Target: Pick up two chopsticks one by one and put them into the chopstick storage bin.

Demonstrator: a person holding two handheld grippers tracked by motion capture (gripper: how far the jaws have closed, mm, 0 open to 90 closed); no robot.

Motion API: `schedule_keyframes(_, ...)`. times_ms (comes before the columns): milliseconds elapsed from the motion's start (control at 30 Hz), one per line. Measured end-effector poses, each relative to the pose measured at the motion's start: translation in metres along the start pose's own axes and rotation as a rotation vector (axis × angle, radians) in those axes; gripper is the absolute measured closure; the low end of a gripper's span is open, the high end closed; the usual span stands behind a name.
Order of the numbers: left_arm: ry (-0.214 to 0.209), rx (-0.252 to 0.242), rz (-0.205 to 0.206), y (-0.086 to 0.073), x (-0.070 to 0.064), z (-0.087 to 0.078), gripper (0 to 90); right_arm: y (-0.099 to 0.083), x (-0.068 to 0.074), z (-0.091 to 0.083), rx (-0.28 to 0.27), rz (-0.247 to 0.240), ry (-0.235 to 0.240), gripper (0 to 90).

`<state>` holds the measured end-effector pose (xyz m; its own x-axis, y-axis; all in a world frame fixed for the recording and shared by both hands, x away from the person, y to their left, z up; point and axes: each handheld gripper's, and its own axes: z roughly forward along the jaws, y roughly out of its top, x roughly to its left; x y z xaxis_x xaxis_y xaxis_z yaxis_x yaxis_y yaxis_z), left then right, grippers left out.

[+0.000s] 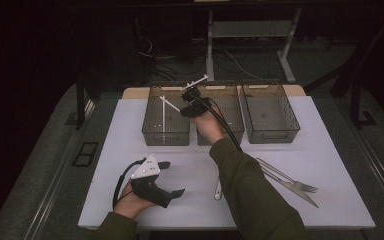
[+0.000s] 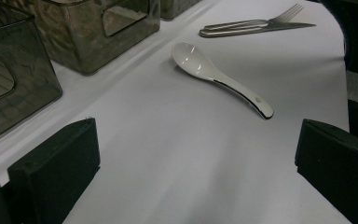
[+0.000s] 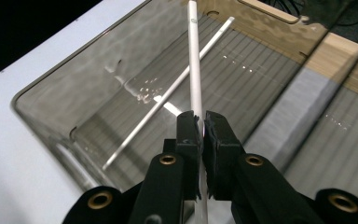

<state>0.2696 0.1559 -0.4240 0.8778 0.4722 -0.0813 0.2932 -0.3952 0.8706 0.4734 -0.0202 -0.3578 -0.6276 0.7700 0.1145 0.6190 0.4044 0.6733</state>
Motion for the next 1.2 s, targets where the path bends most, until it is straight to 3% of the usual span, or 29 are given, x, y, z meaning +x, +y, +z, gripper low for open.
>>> schedule_keyframes(367,-0.002,-0.009,-0.002,0.000,0.000,-0.001,0.0,0.014,0.014,0.037,0.044,-0.009,-0.022,84.7)
schedule_keyframes(533,-0.004,-0.011,-0.001,0.001,0.000,-0.001,0.0,0.012,0.015,0.044,0.054,-0.021,-0.039,84.3)
schedule_keyframes(567,-0.004,-0.012,-0.001,0.001,0.000,-0.001,0.0,0.012,0.014,0.044,0.051,-0.017,-0.037,80.8)
schedule_keyframes(900,-0.005,-0.010,0.000,0.001,-0.001,-0.001,0.0,0.015,0.013,0.024,0.002,-0.043,0.003,57.6)
schedule_keyframes(1067,-0.002,-0.006,0.004,0.001,0.001,-0.002,0.0,0.009,0.014,0.007,-0.012,-0.054,0.062,43.9)
schedule_keyframes(1200,0.000,-0.010,-0.004,0.001,0.000,-0.002,0.0,-0.002,0.011,-0.009,-0.034,-0.051,0.094,38.6)
